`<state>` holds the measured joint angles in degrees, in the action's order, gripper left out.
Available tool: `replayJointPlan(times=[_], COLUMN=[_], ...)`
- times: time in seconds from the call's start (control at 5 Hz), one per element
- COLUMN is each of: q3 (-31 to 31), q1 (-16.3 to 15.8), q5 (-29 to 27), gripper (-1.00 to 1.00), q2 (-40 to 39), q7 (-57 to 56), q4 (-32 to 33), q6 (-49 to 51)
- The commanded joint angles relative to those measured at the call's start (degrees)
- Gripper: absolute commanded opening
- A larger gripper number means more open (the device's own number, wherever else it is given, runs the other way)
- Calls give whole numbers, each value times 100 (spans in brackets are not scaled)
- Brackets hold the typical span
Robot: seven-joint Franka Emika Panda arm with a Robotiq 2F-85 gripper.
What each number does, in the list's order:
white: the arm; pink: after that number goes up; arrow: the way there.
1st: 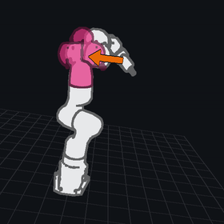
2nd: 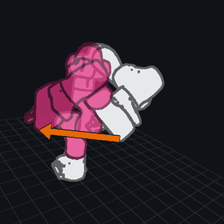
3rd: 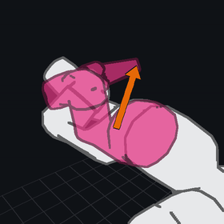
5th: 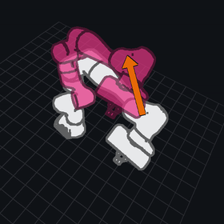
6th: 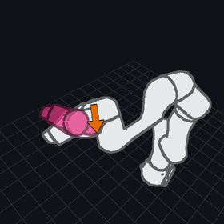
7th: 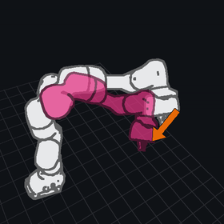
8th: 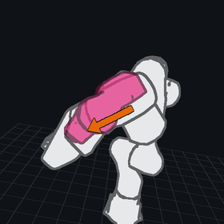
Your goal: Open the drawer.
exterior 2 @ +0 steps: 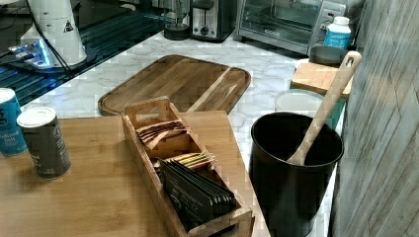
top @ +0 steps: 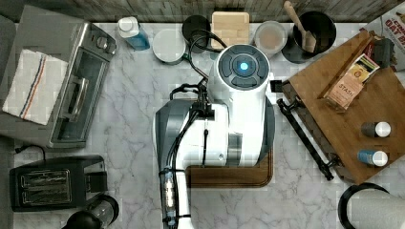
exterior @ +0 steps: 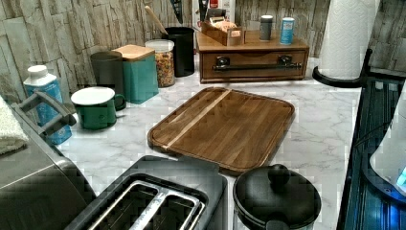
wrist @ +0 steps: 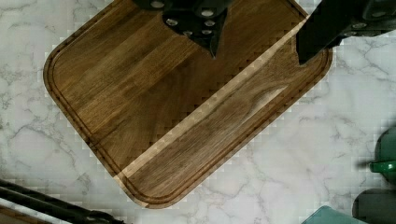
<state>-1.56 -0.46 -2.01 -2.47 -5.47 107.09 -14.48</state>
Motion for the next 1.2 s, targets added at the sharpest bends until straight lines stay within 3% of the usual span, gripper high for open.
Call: replayJointPlan(times=[0.2, 0.8, 1.0, 1.2], q3=[8, 115, 74, 126], q1=[8, -28, 38, 335], q5=[-40, -19, -118, -20], gripper=[100, 100, 100, 100], q2=[0, 220, 601, 1080], q7=[-2, -411, -1451, -2789], q4=[9, 249, 602, 1108], q6=[0, 106, 353, 362])
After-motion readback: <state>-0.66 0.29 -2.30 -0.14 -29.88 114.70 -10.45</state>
